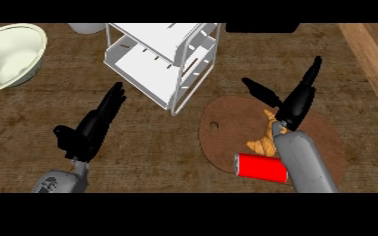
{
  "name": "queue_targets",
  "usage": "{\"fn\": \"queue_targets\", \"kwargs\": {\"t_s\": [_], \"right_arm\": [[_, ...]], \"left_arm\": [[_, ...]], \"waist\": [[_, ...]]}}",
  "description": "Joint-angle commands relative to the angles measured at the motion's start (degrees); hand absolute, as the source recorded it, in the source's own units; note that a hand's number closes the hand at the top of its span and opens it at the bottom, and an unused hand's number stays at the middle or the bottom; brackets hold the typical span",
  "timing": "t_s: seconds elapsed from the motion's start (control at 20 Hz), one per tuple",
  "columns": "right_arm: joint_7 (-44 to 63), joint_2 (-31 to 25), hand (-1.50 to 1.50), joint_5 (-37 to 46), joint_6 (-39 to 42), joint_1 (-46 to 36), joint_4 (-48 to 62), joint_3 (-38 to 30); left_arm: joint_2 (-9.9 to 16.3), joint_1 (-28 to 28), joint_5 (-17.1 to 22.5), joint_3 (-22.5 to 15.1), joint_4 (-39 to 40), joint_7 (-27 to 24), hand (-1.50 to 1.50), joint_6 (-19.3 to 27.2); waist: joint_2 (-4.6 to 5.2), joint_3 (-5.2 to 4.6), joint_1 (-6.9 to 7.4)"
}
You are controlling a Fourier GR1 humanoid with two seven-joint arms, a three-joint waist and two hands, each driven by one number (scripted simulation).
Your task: Pick the croissant from the cutting board and place it in the tiered basket
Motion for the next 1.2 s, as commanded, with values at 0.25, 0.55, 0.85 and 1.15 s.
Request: {"fn": "queue_targets", "kwargs": {"t_s": [0.25,0.55,0.85,1.15], "right_arm": [[26.2,-7.68,-1.5,15.99,14.01,-0.53,13.41,7.87],[43.64,-10.56,-1.5,19.43,33.13,-6.25,15.97,13.43],[65.26,-7.55,-1.5,19.76,50.74,-17.33,9.64,16.88],[77.31,-5.77,-1.5,21.58,57.94,-20.86,4.17,16.17]], "left_arm": [[0.46,0.43,-0.5,0.64,1.19,-0.46,0.0,0.14],[-0.41,0.63,-0.88,-0.24,1.41,-0.66,0.0,0.23],[-0.1,0.42,-0.98,0.69,2.8,-1.88,0.0,-0.02],[-0.85,-0.02,-1.41,0.74,2.53,-0.92,0.0,0.84]], "waist": [[-0.72,-0.93,-1.4],[-1.37,-1.04,-0.48],[-1.81,-0.42,-1.66],[-1.51,-0.04,-2.8]]}}
